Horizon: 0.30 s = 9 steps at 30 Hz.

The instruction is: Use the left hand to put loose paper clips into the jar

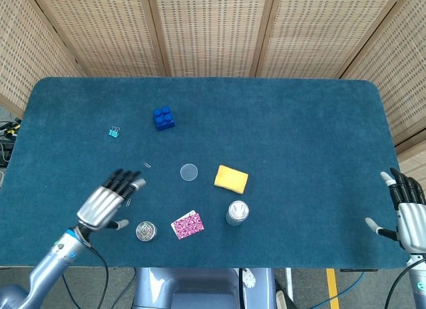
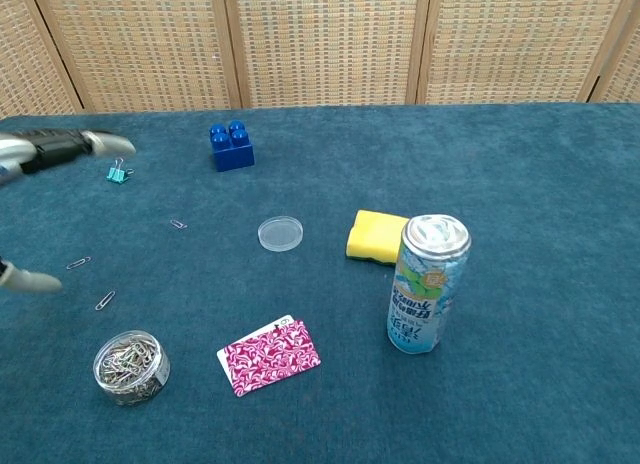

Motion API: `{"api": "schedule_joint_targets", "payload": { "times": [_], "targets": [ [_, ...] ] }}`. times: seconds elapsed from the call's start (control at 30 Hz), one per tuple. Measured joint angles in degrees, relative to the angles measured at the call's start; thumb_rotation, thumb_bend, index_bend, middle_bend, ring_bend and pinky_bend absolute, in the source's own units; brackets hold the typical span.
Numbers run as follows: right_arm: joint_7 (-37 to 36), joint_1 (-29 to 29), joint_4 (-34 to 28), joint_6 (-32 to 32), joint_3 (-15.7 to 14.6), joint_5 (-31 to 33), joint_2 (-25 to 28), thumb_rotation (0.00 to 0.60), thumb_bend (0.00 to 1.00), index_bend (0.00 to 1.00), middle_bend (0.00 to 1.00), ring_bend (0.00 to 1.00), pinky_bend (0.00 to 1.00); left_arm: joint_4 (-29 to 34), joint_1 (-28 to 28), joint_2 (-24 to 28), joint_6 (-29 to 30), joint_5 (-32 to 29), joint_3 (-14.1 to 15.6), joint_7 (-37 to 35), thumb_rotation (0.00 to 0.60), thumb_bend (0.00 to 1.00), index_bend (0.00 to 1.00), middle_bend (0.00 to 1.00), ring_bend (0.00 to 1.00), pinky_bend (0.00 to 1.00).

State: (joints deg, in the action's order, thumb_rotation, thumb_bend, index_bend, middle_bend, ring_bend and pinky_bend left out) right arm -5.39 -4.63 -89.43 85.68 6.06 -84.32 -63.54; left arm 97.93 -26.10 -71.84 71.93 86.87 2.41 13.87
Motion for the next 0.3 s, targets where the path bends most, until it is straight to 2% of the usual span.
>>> {"api": "schedule_joint_targets", "payload": {
  "times": [0.13, 0.3],
  "targets": [
    [0.17, 0.01, -0.09, 0.21, -0.08, -0.33, 0.0, 0.6, 0.0, 0.06, 0.0, 0.0, 0.0, 4.09, 4.96, 3.42, 6.68, -3.44, -1.68, 0.13, 0.6, 0.0, 0.0, 0.0, 0.0, 0.0],
    [0.74, 0.4, -0.69, 1.04, -0.27, -0.85, 0.43, 0.6, 0.0, 0.06, 0.0, 0.0, 0.0, 7.91, 10.43, 7.91, 12.69, -5.91, -1.8, -0.02, 0.6, 0.0, 0.0, 0.0, 0.0, 0.0]
  ]
}}
